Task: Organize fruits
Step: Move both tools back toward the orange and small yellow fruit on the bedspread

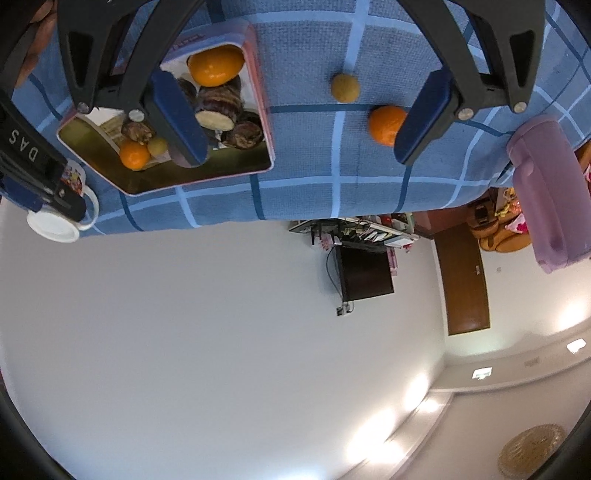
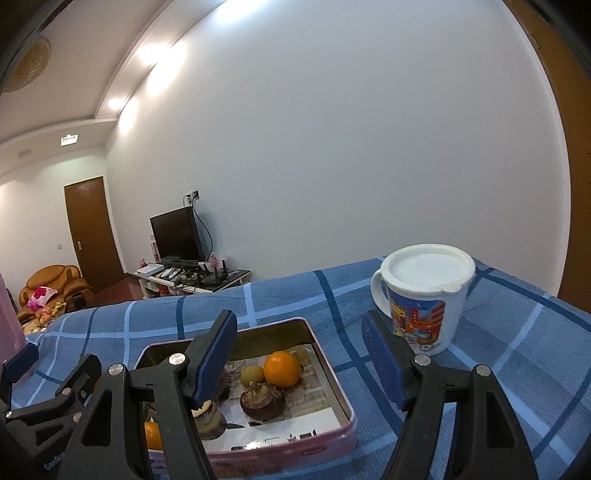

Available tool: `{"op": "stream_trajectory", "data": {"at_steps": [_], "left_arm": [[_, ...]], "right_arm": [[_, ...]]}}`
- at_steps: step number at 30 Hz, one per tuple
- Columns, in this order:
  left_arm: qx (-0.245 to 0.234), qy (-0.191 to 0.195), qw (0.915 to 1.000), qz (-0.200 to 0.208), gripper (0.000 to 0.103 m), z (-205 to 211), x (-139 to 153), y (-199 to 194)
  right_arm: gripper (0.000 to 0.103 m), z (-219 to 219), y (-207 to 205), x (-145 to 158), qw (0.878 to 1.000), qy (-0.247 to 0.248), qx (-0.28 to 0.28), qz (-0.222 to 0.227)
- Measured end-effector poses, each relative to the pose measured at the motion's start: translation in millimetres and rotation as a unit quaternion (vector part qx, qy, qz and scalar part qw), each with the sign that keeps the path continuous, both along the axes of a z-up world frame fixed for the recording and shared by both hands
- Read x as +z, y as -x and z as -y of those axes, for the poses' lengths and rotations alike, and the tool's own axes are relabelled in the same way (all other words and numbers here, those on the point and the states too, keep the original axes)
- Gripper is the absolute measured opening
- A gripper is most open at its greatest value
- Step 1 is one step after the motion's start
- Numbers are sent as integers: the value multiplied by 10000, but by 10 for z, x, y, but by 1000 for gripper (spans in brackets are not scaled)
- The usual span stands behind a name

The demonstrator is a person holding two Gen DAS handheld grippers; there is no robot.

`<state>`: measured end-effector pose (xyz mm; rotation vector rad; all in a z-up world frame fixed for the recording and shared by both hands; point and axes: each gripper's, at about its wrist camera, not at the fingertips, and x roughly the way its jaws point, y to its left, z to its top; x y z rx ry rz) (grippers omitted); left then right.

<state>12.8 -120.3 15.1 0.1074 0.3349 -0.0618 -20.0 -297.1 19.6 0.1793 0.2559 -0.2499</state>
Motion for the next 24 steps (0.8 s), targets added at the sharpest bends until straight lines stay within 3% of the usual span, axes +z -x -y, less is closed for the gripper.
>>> {"op": "stream_trajectory", "data": {"at_steps": [11,24], "left_arm": [[-263,-152,9995,43,103,82,9,180],[-313,333,9989,-57,103,-184,13,321]], "right_arm": [[72,-87,202,16,9999,43,-121,5],[72,-243,366,-4,9999,10,-140,-15]]}}
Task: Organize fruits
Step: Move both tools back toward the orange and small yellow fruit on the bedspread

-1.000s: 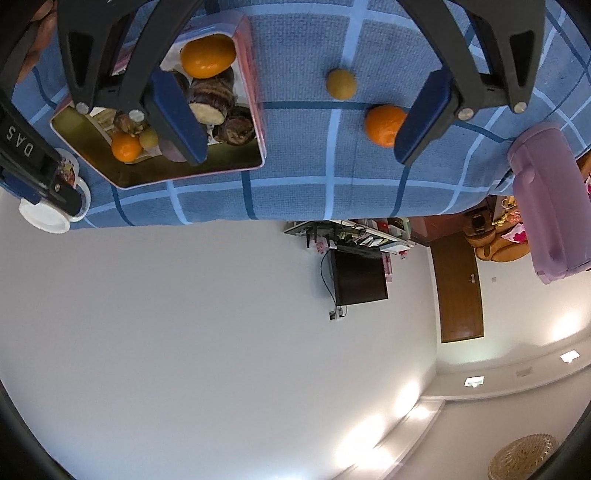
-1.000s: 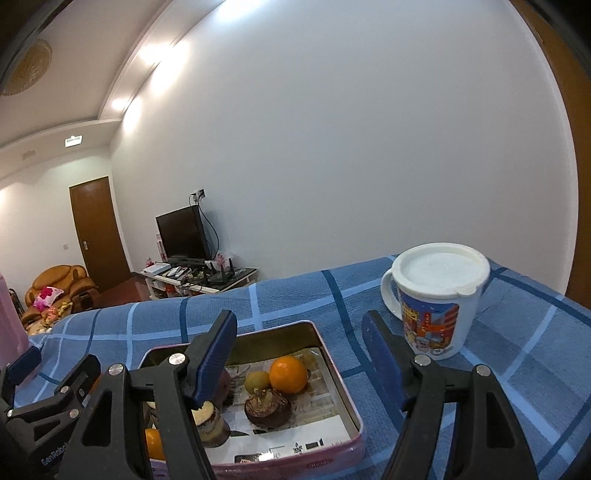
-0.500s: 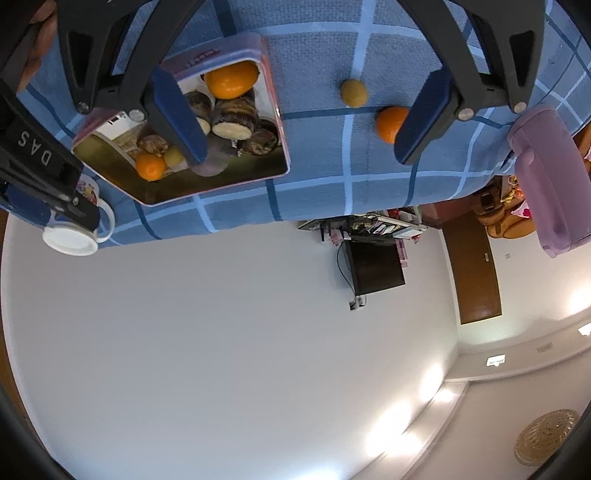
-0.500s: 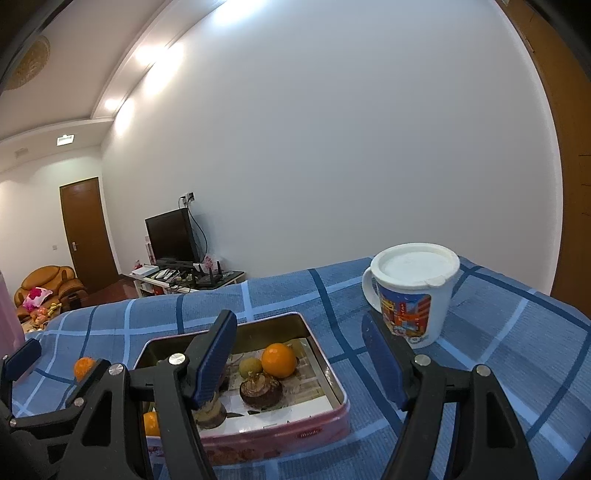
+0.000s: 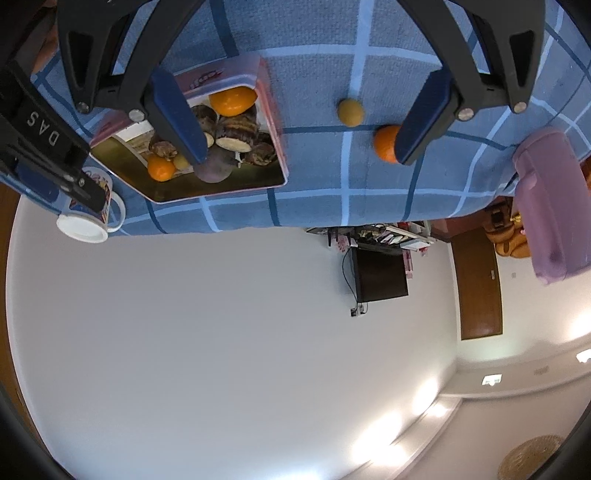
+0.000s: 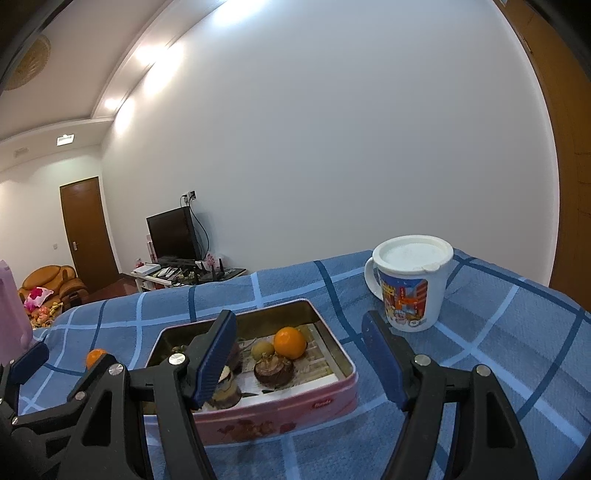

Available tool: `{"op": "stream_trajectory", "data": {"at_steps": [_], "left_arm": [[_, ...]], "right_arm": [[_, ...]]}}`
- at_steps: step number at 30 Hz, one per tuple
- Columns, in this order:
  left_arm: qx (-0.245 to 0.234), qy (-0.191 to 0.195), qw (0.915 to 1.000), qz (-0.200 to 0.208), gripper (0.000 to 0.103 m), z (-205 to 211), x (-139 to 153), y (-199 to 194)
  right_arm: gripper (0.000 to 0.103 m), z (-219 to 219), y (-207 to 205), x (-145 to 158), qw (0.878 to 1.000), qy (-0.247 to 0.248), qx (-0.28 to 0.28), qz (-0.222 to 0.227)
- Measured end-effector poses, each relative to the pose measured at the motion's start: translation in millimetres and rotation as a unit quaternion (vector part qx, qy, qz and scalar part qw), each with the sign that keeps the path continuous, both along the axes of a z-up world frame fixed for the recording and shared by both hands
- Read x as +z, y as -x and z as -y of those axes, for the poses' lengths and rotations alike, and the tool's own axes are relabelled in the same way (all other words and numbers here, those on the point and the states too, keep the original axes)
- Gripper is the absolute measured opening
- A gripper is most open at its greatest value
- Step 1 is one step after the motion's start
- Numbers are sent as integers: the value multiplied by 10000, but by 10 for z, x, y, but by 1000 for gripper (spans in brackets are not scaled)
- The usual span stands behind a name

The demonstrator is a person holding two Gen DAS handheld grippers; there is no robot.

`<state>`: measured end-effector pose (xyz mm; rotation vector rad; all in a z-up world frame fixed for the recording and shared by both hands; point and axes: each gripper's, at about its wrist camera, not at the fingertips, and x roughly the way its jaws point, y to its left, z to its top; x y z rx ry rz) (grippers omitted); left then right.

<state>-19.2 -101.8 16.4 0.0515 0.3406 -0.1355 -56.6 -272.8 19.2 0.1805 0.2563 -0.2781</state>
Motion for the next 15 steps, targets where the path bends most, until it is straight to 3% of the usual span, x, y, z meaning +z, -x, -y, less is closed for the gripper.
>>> {"op": "stream_trajectory", "data": {"at_steps": [15], "left_arm": [[299,-190,9992,-205,103,-645,-41,-11]], "right_arm": [[72,-477,10,-3,9989,318,314,-164]]}}
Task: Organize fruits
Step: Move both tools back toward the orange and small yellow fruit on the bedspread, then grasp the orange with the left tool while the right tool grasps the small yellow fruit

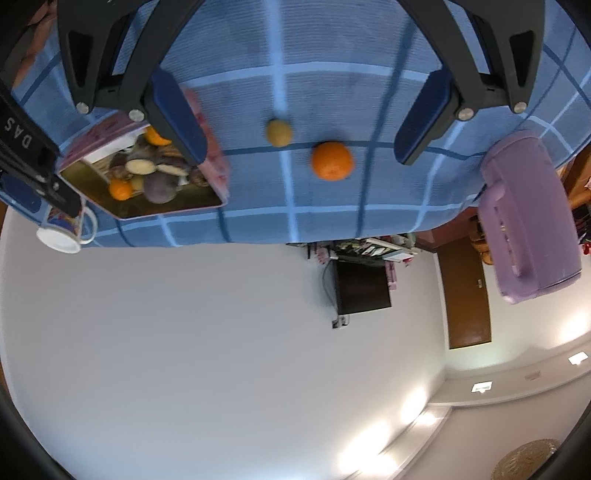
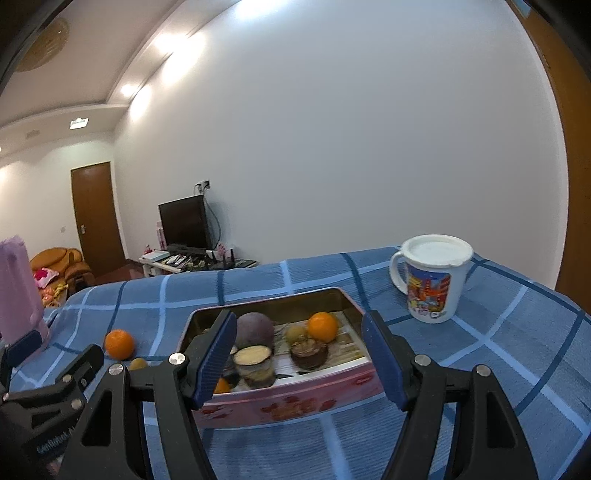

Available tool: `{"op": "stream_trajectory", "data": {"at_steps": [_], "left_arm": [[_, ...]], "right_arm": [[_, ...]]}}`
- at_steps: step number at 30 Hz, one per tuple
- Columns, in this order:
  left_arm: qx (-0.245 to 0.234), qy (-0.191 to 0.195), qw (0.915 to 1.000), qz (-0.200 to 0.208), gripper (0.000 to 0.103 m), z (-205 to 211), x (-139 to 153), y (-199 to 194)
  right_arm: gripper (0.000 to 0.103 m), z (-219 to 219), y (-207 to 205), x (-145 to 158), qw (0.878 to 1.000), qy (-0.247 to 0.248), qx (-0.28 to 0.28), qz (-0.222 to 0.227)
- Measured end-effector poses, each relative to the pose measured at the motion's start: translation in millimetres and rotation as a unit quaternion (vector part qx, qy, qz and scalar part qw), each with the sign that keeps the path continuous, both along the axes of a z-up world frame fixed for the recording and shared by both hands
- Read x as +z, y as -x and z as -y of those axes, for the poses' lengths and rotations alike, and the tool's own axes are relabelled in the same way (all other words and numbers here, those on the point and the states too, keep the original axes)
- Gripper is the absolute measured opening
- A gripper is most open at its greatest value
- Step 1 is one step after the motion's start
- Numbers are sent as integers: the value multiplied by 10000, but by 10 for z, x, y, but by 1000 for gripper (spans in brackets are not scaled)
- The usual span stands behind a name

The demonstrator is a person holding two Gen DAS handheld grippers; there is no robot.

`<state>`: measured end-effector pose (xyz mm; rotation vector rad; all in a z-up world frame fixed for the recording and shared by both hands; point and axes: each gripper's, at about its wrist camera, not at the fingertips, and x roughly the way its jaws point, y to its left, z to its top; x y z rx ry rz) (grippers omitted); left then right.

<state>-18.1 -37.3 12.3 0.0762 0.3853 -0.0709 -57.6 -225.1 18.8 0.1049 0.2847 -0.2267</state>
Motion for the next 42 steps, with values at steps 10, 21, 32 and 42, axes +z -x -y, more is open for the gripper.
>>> {"op": "stream_trajectory", "data": {"at_steps": [10,21,32,42], "left_arm": [[398,-22,9991,-157,103,-615,-33,-130],[995,200,9942,-365,103,-1231,-84,-360],[1137,438,9908,-581,103,-1463,-144,-472],[1110,414,9903,-731,103,-1459,-168,-531]], "right_arm": [[72,-462,-131,-17,9987,143,475,-123],[72,-989,-455,-95,9930,225,1042,-503],[64,-1506,-1049,-308,9692,372,1826,-1612],[46,-1519,-1602,-664,9399,-169,1963,-2787]]}}
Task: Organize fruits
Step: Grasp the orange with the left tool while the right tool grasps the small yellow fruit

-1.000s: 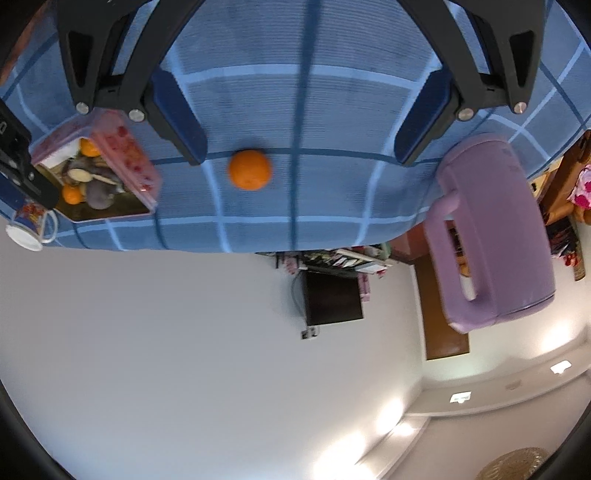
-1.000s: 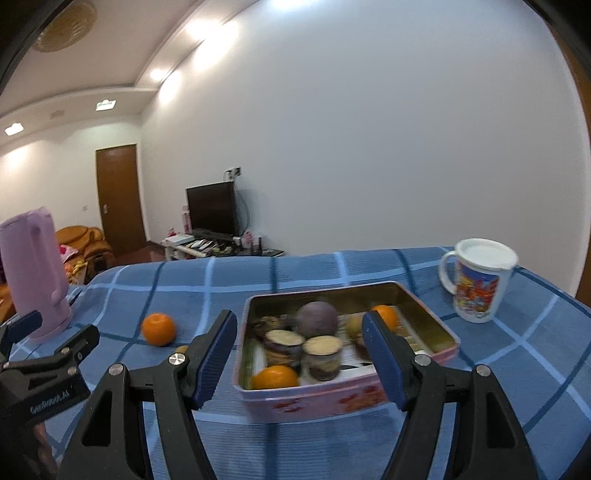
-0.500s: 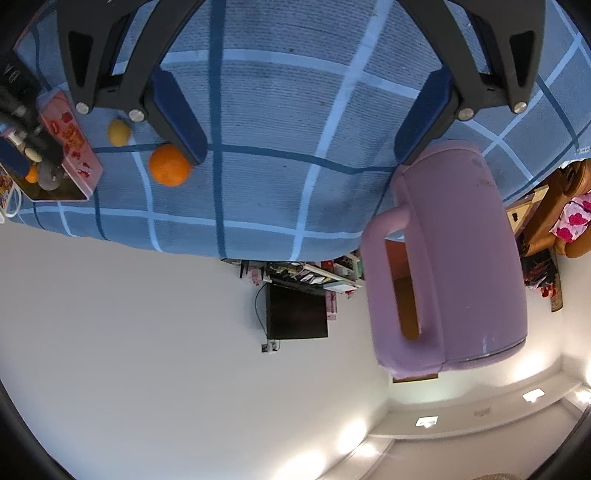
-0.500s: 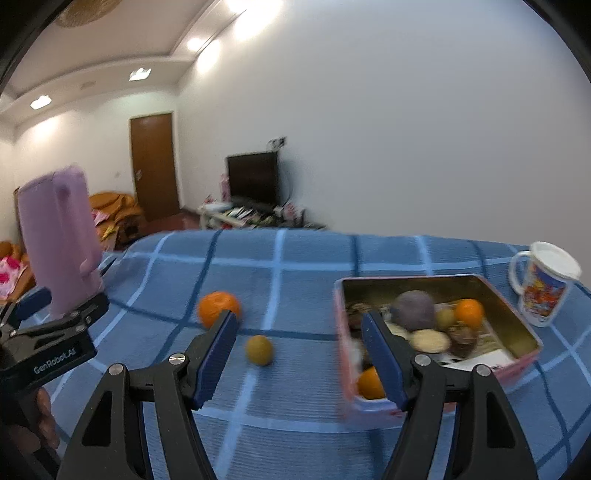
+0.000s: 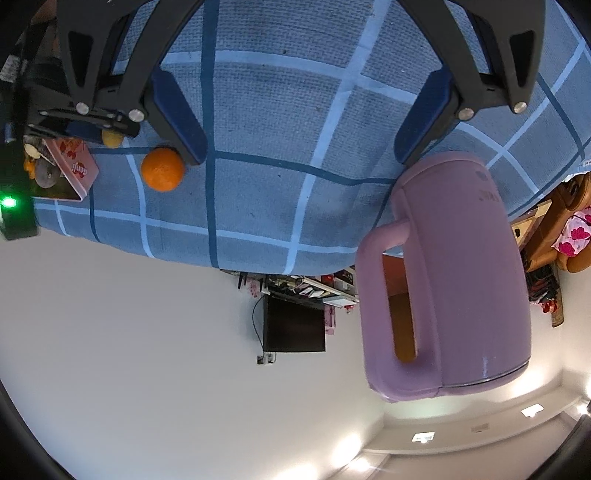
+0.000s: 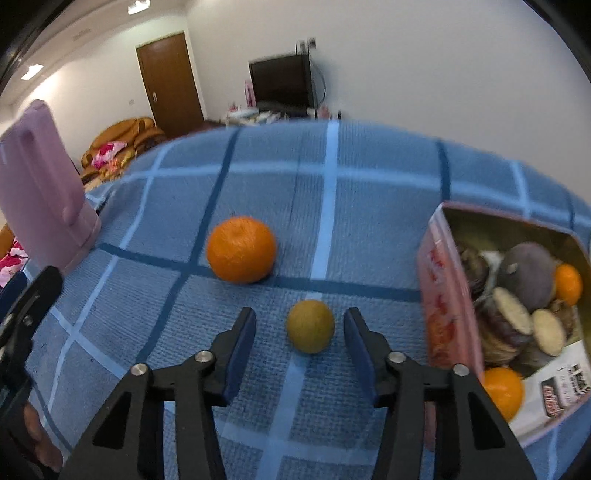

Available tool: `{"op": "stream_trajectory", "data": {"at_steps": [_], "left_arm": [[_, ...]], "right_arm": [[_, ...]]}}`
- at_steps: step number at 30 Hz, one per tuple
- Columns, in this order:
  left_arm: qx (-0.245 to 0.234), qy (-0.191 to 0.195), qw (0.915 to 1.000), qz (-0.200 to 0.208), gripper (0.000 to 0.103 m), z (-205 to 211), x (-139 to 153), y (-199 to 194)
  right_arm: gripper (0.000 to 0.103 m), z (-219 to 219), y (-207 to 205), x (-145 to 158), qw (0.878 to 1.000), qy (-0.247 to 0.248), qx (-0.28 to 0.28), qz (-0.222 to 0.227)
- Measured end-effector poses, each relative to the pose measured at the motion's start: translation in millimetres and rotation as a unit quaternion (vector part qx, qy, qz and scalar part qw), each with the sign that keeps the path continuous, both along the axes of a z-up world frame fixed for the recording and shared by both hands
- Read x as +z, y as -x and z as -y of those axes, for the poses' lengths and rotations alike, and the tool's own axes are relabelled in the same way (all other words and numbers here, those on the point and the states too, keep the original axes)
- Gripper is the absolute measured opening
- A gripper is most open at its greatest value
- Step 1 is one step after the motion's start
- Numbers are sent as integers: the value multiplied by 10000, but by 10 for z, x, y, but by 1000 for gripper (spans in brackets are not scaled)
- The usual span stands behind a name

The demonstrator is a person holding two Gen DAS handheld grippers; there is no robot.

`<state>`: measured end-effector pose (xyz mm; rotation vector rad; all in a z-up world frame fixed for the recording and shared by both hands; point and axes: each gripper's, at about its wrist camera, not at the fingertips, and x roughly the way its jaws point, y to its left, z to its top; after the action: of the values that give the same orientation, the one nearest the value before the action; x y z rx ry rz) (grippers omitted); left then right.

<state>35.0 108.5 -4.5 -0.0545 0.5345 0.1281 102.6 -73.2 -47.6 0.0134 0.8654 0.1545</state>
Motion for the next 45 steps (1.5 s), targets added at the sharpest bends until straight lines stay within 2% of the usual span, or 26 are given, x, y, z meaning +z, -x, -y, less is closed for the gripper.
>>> {"op": "stream_trajectory", "data": {"at_steps": [3,6,10,15,19,21,24,27,28,29,32,33,34,36,37,38,42,45], "left_arm": [[-28,4,10000,-6,103,5,-1,2],[-36,32,10000,-62,103,-2,-10,-21],[-104,15,9998,-165,103,16,-34,-65],[-465,138,9986,-218,103,176,-47,-162],[-762,147,9966,-272,103,441,-4,-357],[-825,72,9960,-348,101,583,-4,-505],[-1029,188,9918,-732,100,802,-90,-787],[-1167,204,9875,-1039,96,986,-223,-960],[-1193,127,9852,-1226,92,1044,-272,-1016],[-1213,70,9830,-1377,84,1085,-309,-1066],[-1183,-1,9761,-1822,75,1149,-433,-1212],[-1182,27,9744,-1912,76,1147,-454,-1253],[-1195,60,9747,-1885,70,1139,-445,-1269],[-1217,50,9743,-1894,66,1147,-446,-1296],[-1254,76,9744,-1864,55,1147,-439,-1293],[-1306,115,9743,-1833,50,1146,-433,-1293],[-1283,519,9748,-1749,49,979,-414,-1233],[-875,655,9839,-1411,49,730,-345,-1062]], "right_arm": [[40,-39,-14,-24,9999,101,12,-35],[29,-31,-24,2,10000,33,28,-33],[28,80,13,39,9996,-266,-58,62],[28,184,260,251,9944,-501,-181,913],[28,195,365,423,9864,-124,-290,1613],[28,253,395,487,9826,-118,-430,1804],[28,371,405,547,9793,-236,-622,1914],[28,440,410,561,9781,-231,-738,1933],[28,467,404,564,9779,-272,-782,1918],[28,498,397,569,9777,-308,-832,1905],[28,566,383,575,9782,-310,-892,1852],[28,571,371,563,9787,-331,-894,1817],[28,553,352,537,9793,-360,-892,1784],[28,544,342,513,9801,-400,-879,1731],[28,536,346,508,9803,-386,-872,1727],[28,522,349,505,9805,-369,-861,1729],[28,465,429,526,9790,-325,-778,1856],[28,416,471,552,9769,-253,-724,1993]]}}
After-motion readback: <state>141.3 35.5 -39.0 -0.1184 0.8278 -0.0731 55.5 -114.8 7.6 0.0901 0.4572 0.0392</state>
